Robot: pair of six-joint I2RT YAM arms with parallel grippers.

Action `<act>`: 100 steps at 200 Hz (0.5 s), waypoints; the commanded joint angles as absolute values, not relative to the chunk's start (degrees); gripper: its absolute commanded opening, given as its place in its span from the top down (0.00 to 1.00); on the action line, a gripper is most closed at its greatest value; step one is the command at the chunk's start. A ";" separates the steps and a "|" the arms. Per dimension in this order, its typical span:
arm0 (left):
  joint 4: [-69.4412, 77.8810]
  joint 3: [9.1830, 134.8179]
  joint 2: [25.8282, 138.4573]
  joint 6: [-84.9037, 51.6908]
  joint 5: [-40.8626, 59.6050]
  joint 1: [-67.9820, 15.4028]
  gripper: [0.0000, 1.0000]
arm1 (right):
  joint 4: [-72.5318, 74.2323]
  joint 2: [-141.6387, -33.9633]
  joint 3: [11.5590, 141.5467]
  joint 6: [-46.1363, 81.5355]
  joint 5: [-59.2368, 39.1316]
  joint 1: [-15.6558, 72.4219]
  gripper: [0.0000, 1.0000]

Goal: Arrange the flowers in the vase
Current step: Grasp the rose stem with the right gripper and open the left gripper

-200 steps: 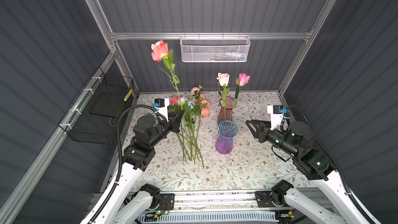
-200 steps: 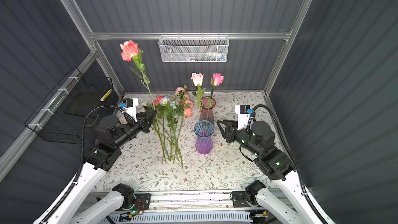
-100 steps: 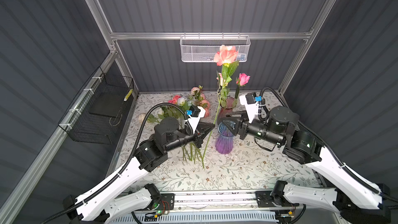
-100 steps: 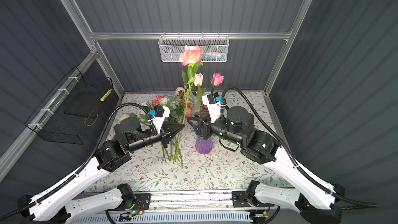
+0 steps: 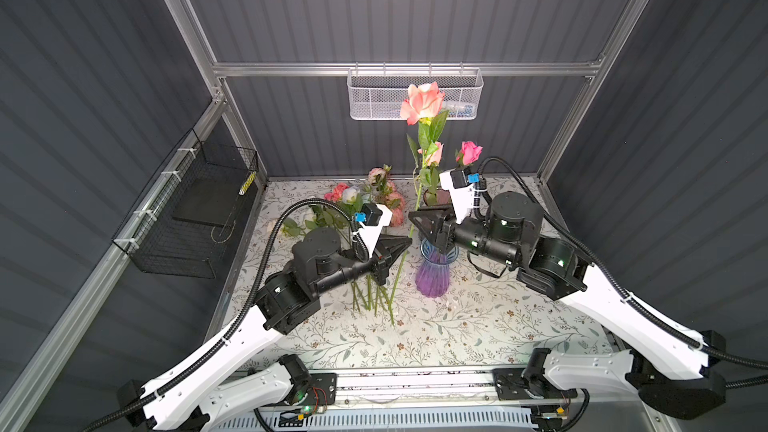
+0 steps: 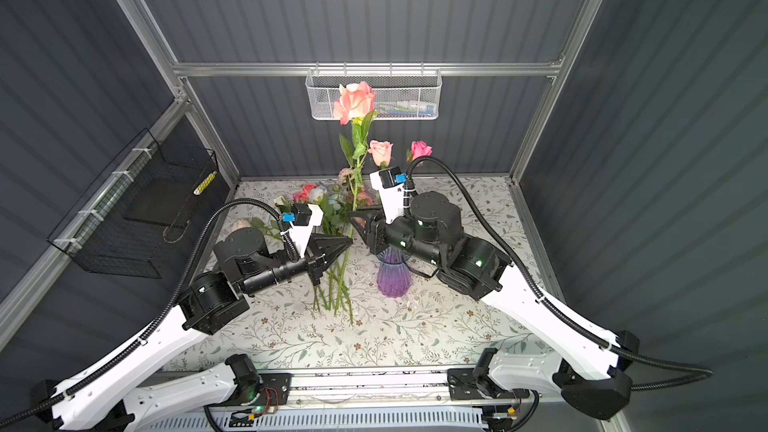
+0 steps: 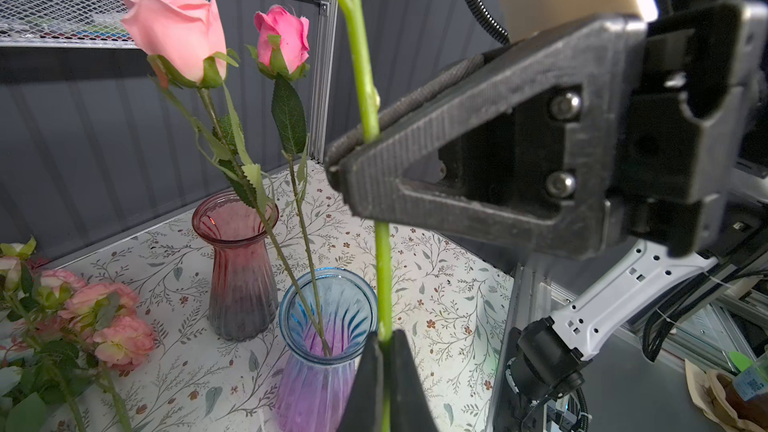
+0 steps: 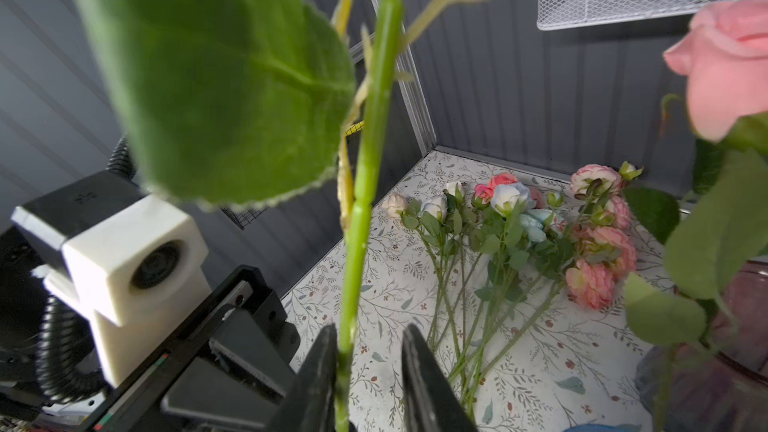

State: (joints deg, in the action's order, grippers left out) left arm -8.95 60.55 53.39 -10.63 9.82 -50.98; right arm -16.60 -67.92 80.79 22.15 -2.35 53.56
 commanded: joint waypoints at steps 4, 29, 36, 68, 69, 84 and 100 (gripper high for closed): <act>-7.67 60.12 53.17 -9.62 9.08 -51.27 1.00 | -14.39 -67.85 82.24 22.41 -2.64 53.75 0.81; -6.95 59.43 53.00 -10.01 7.73 -51.31 1.00 | -13.25 -67.26 81.39 22.41 -2.59 53.77 0.90; -6.77 59.20 52.93 -10.50 7.09 -51.25 1.00 | -13.22 -67.19 81.40 22.12 -2.78 53.79 0.93; -5.71 56.69 51.71 -11.58 4.34 -51.26 0.83 | -14.21 -67.59 81.89 21.18 -2.68 53.79 0.97; -5.58 56.60 51.65 -11.59 4.28 -51.25 0.82 | -14.19 -67.59 81.86 21.16 -2.71 53.79 0.98; -4.64 55.24 50.76 -12.50 3.10 -51.26 0.57 | -13.98 -67.71 81.83 21.18 -2.64 53.77 0.98; -4.97 54.37 49.40 -12.32 0.83 -51.27 0.37 | -14.29 -67.74 82.33 20.22 -1.56 53.79 0.98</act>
State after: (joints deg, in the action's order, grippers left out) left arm -6.17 55.90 51.86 -11.73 4.71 -50.98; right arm -14.98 -68.03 80.79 21.93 -2.96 53.78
